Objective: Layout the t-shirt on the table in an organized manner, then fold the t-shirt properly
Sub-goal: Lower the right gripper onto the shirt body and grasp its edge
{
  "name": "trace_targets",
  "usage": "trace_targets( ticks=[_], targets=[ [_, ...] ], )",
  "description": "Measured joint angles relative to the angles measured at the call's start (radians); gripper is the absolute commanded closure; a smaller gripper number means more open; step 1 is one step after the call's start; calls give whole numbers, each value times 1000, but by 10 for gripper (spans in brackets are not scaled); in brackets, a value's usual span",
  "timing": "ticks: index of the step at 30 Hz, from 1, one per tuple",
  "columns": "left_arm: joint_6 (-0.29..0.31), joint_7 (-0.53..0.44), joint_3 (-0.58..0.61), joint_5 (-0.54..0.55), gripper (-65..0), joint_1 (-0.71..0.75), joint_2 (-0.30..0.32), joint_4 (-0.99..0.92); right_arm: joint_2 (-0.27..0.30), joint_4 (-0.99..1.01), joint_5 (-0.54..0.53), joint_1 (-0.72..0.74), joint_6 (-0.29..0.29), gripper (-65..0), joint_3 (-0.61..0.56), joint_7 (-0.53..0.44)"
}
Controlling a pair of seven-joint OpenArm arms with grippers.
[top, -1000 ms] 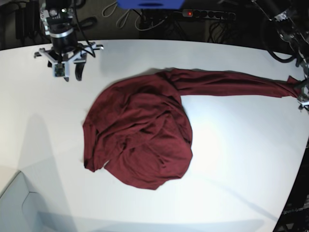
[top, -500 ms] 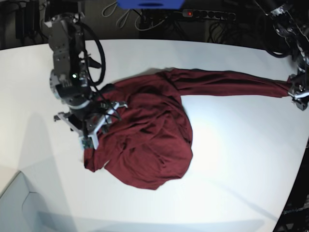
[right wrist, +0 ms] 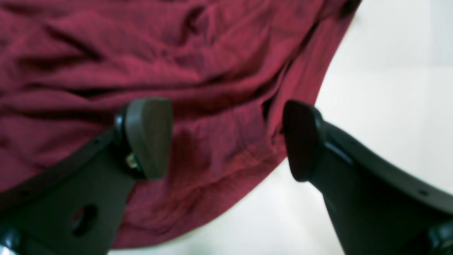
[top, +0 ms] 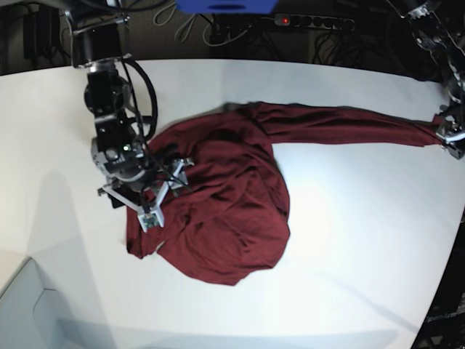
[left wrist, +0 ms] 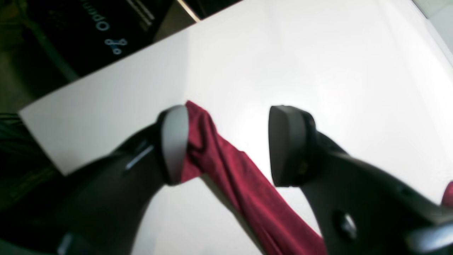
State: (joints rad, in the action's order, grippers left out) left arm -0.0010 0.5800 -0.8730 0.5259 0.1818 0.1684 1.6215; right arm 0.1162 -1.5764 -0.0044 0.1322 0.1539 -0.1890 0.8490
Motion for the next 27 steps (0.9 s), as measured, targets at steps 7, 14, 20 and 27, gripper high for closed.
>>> trace_targets(
  ticks=[7, 14, 20, 27],
  targets=[
    [0, -1, 0, -1, -353, -26, 1, 0, -2, 48, 8, 2, 0, -483, 94, -66],
    [-3, 5, 0, -3, -353, -46, 0, -11, -2, 132, 4, 5, 3, -284, 116, -94],
    [-3, 4, 3, -1, -353, -51, 0, -11, -3, 134, 4, 3, 3, -43, 116, -94],
    [-3, 4, 3, 0, -353, -52, 0, -11, -3, 98, 5, 1, 5, 0, 116, -54]
  ],
)
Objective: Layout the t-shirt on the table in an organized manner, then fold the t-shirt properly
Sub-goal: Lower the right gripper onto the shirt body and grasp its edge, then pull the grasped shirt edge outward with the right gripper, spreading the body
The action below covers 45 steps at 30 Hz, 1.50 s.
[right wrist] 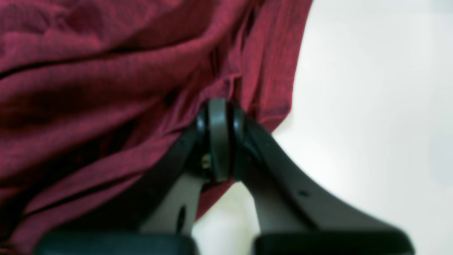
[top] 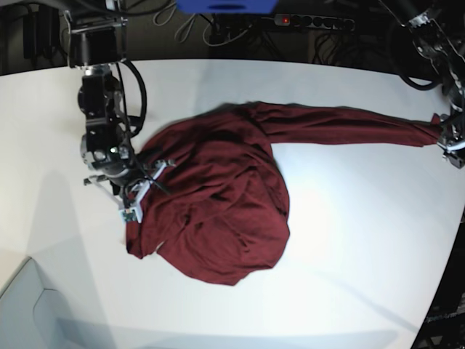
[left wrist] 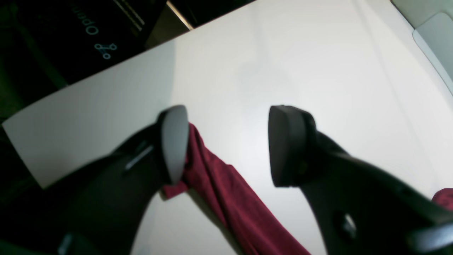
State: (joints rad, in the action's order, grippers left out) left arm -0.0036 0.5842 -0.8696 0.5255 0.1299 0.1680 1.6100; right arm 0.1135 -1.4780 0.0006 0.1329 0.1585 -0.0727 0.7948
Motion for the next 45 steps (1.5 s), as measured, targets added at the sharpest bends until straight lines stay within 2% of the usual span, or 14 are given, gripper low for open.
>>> trace_targets(
  ticks=[3, 9, 15, 21, 25, 31, 41, 45],
  targets=[
    [0, -4, 0, 0, -353, 0, -9, 0, 0, -123, 0, -21, -2, 0, 5, 0],
    [0, 2, 0, -1, -353, -1, -18, 0, -5, -317, 0, -81, 2, 0, 87, 26],
    [0, 3, 1, 0, -353, -34, -19, 0, -5, -324, -4, -109, 3, 0, 138, 67],
    [-1, 5, 1, -3, -353, -48, -21, -1, -4, -317, -1, -240, 3, 0, 133, 75],
    [0, 0, 2, 0, -353, -60, -19, 0, -34, -320, -1, -301, 3, 0, 131, 70],
    [0, 3, 84, 2, -353, -59, -20, 0, -38, -271, -4, -300, 3, 0, 113, 62],
    [0, 3, 107, 0, -353, -44, -22, 38, -33, -267, -7, -300, 3, 0, 111, 62],
    [0, 3, 123, 1, -353, -11, -39, 88, -33, -366, -2, -303, 2, 0, 116, 70]
  ],
)
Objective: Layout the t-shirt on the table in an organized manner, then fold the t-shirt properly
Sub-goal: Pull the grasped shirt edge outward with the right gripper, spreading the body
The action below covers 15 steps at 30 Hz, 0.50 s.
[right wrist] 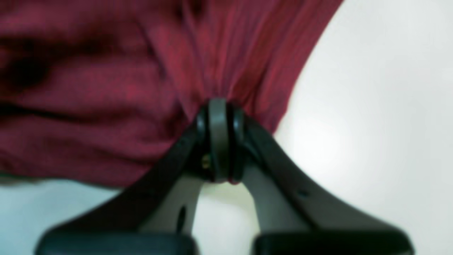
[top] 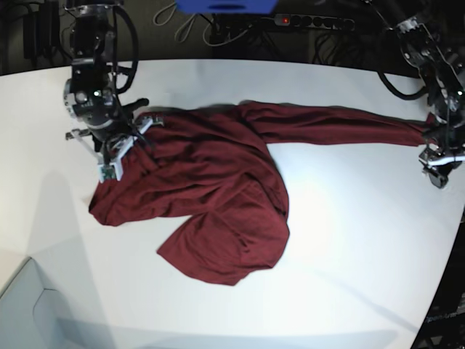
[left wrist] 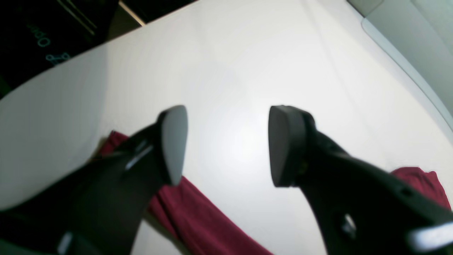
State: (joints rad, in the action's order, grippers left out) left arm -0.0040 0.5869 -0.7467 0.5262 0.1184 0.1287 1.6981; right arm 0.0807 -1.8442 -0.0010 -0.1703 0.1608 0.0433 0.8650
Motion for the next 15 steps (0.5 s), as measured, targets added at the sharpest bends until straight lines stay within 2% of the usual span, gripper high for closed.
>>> trace_targets(
  ticks=[6, 11, 15],
  targets=[
    [4, 0, 89, 4, -353, 58, -4, 57, 0, -168, -5, 11, 0, 0, 0, -4],
    [4, -1, 143, 0, -353, 97, -2, 63, -1, -171, -5, 54, 0, 0, 8, 1],
    [3, -3, 193, -2, -354, 134, 0, 63, -12, -170, -8, 107, 1, 0, 68, 2]
  ],
)
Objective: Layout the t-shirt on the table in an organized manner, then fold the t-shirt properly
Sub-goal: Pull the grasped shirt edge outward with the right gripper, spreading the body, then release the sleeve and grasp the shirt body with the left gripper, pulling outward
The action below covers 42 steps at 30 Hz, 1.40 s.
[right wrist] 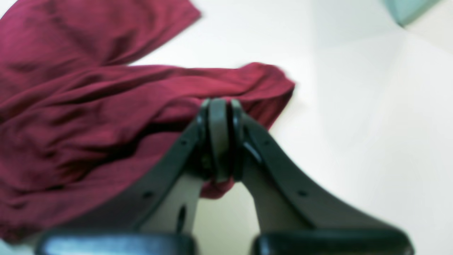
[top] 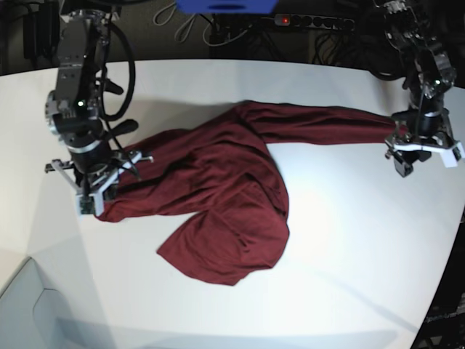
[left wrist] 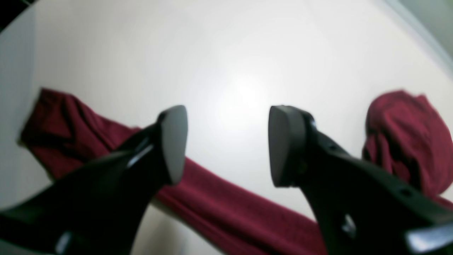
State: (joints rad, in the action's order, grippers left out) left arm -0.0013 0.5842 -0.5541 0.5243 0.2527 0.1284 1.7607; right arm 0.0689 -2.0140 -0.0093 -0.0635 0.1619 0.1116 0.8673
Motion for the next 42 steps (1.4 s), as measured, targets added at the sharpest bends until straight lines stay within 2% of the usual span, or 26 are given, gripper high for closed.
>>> trace_targets(
  ticks=[4, 9, 16, 22, 25, 29, 30, 37, 42],
  targets=[
    [1, 2, 48, 3, -355, 4, -1, -1, -52, 0, 1, 92, -1, 0, 148, 1],
    [1, 3, 78, 4, -357, -4, 2, 0, -52, 0, 10, 135, -1, 0, 295, -2],
    [-1, -2, 172, 3, -357, -118, 2, -21, -63, 0, 6, 97, -1, 0, 283, -3],
    [0, -2, 400, 1, -357, -298, -1, -203, -71, 2, 5, 55, -1, 0, 246, -12],
    [-2, -7, 475, -10, -358, -375, -23, -305, -71, 2, 2, 30, -1, 0, 242, -6],
    [0, -114, 514, -5, -358, -463, -81, -473, -71, 2, 5, 18, -1, 0, 243, -9],
    [1, -166, 530, -5, -358, -481, -85, -521, -71, 2, 5, 18, -1, 0, 243, -4],
    [-6, -340, 718, 2, -358, -594, -87, -785, -69, 2, 5, -5, -1, 0, 245, -3],
    [-6, -419, 762, -1, -357, -633, -119, -916, -69, 2, 5, -13, -1, 0, 245, -1]
  ],
)
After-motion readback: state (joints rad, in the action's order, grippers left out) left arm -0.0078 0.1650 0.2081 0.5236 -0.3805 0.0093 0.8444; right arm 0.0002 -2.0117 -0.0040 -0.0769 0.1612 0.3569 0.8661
